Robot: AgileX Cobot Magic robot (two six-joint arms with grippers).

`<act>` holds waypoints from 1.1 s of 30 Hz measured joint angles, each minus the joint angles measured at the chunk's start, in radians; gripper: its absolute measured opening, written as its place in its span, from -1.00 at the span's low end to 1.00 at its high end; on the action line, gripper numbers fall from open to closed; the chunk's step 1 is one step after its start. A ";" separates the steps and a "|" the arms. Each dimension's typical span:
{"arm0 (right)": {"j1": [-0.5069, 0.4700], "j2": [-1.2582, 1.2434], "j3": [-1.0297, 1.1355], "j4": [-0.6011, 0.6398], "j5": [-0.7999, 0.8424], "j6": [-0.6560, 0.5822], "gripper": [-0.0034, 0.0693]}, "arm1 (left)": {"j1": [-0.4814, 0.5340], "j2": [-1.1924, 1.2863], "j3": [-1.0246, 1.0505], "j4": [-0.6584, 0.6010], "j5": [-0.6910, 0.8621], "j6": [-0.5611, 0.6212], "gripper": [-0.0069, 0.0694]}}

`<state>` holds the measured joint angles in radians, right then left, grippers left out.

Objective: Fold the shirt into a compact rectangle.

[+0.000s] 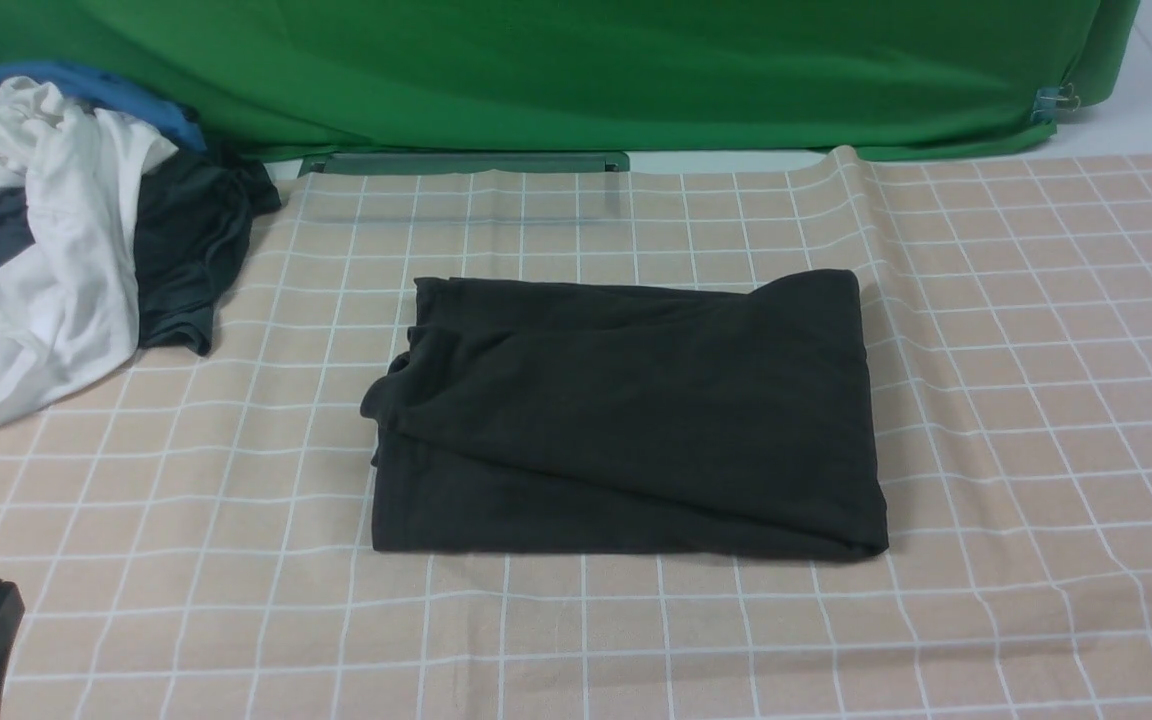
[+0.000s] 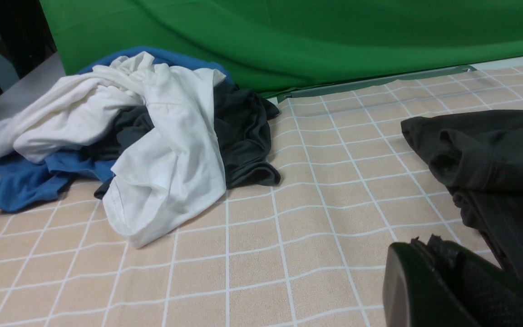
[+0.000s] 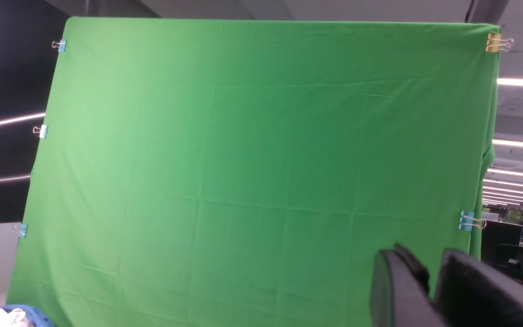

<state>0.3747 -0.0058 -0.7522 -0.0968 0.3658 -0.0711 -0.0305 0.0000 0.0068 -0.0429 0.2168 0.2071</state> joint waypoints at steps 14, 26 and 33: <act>-0.234 0.002 0.453 0.009 -0.037 0.026 -0.31 | 0.000 0.000 0.000 0.000 0.000 0.001 -0.77; -0.391 0.004 0.760 0.020 -0.113 0.049 -0.28 | 0.000 0.000 0.000 0.000 0.000 0.001 -0.77; -0.391 0.004 0.760 0.020 -0.112 0.079 -0.26 | 0.000 0.000 0.000 0.000 0.000 0.001 -0.77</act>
<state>-0.0167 -0.0021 0.0077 -0.0768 0.2533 0.0083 -0.0305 0.0000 0.0068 -0.0429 0.2172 0.2083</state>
